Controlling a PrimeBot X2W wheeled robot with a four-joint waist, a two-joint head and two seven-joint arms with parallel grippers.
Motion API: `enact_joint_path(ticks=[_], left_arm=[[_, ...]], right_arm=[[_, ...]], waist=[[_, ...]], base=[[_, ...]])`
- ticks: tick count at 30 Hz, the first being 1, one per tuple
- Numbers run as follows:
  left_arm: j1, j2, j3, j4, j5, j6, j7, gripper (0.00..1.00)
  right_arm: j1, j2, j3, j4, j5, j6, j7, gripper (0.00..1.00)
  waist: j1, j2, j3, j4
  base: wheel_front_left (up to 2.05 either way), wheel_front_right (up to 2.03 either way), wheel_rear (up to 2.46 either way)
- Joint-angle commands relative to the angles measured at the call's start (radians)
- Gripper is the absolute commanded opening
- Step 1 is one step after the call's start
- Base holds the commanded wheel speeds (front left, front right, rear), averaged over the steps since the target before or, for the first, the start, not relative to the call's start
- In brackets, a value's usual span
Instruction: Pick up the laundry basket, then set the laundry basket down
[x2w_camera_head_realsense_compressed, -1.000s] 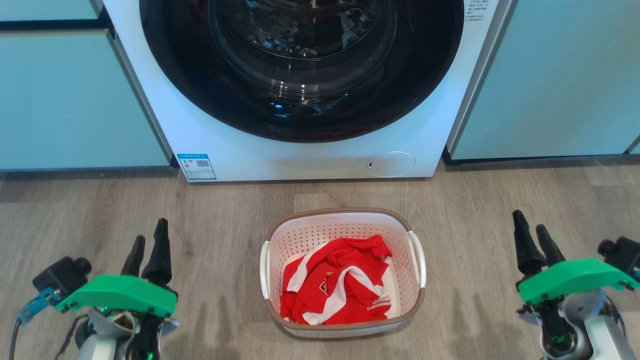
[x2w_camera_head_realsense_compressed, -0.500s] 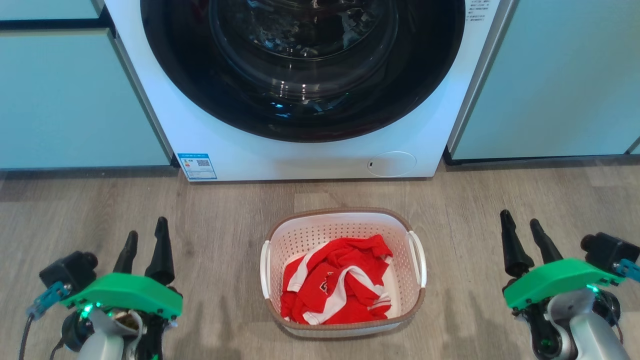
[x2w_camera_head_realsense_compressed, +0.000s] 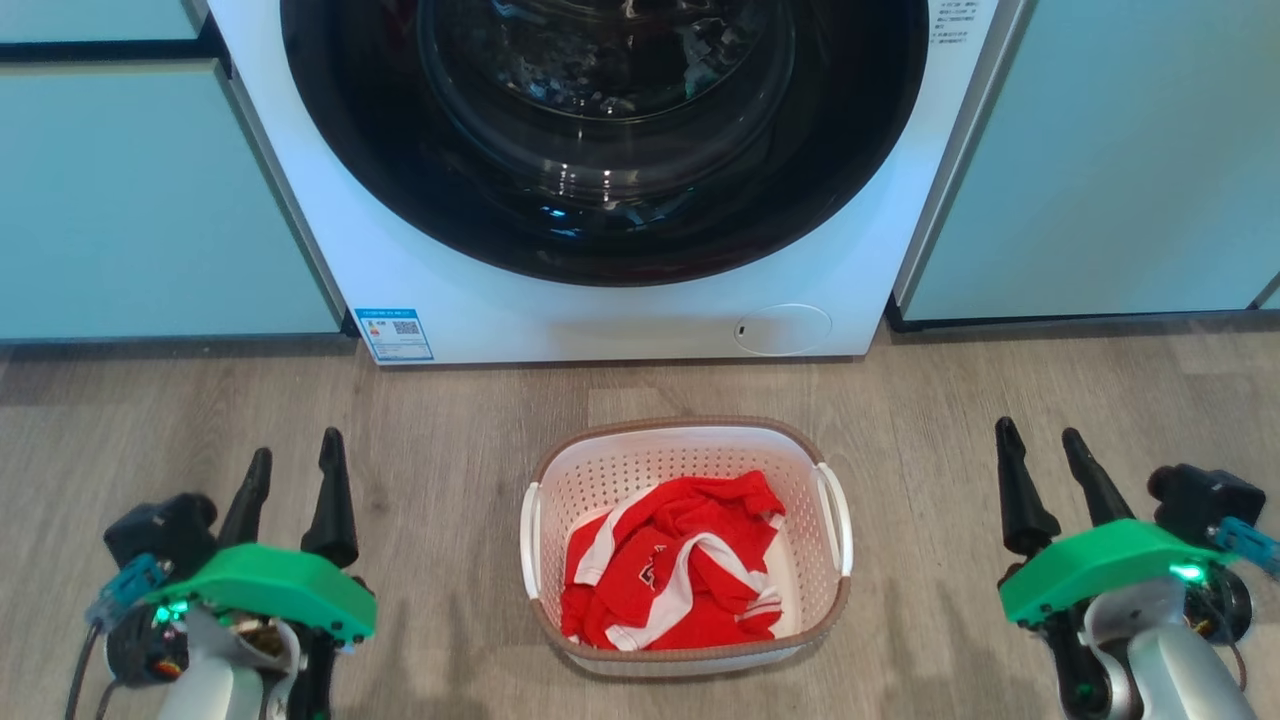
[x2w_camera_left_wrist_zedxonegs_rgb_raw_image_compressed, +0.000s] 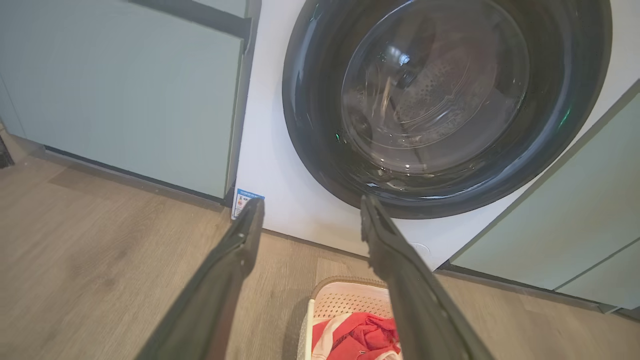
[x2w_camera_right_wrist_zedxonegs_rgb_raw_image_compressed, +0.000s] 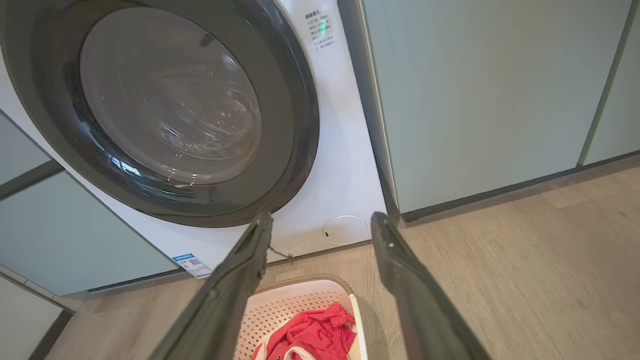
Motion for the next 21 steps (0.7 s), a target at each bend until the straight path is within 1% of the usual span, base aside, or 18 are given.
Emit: enact_joint_path(ticks=[1, 16, 21], left_arm=[[-0.031, 0.029, 0.014, -0.045, 0.048, 0.012, -0.013, 1.0], [-0.023, 0.048, -0.012, -0.064, 0.193, 0.05, -0.024, 1.0], [-0.021, 0.046, -0.017, -0.073, 0.223, 0.055, -0.028, 1.0]], right_arm=[[-0.059, -0.029, 0.024, -0.027, -0.044, -0.001, -0.021, 1.0], [-0.065, -0.029, 0.039, -0.011, -0.171, -0.001, -0.062, 1.0], [-0.061, -0.019, 0.037, -0.006, -0.182, -0.001, -0.076, 1.0]], waist=[[0.0, 0.0, -0.001, 0.001], [-0.0001, 0.0, -0.004, 0.002], [-0.0001, 0.0, -0.006, 0.003]], base=[[0.0, 0.0, 0.0], [0.0, 0.0, 0.0], [0.0, 0.0, 0.0]])
